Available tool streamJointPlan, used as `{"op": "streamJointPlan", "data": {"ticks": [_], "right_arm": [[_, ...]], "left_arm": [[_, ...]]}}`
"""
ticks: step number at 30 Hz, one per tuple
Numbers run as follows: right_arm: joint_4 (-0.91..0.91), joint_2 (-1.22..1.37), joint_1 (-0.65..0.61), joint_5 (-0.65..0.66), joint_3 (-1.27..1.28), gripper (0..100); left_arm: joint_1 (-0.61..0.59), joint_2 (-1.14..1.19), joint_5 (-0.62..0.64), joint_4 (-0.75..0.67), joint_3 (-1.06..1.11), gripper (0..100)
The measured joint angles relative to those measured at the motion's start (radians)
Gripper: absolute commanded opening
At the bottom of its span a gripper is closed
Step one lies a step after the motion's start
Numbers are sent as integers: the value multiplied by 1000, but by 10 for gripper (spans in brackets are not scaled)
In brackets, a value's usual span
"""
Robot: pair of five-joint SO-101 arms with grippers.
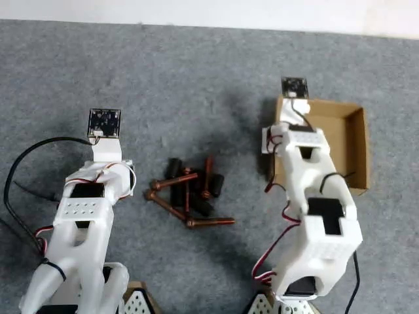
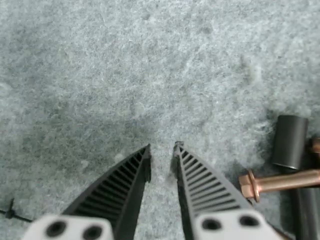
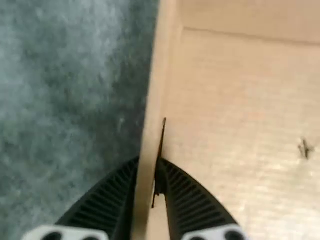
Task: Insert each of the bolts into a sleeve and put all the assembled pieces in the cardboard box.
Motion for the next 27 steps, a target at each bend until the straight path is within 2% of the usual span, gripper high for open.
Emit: {"op": "streamJointPlan", "data": {"ticks": [6, 16, 21, 27], "right_arm": [[193, 235, -5, 6, -376, 4], [712, 816, -23, 14, -1382, 4], [907, 1042, -35, 141, -1837, 4], [991, 1134, -55, 198, -1989, 4]], "left_arm": [[0, 0, 0, 0, 0, 88], [0, 0, 0, -23, 0, 88], [0, 0, 0, -23, 6, 88], [0, 0, 0, -25, 21, 88]]}}
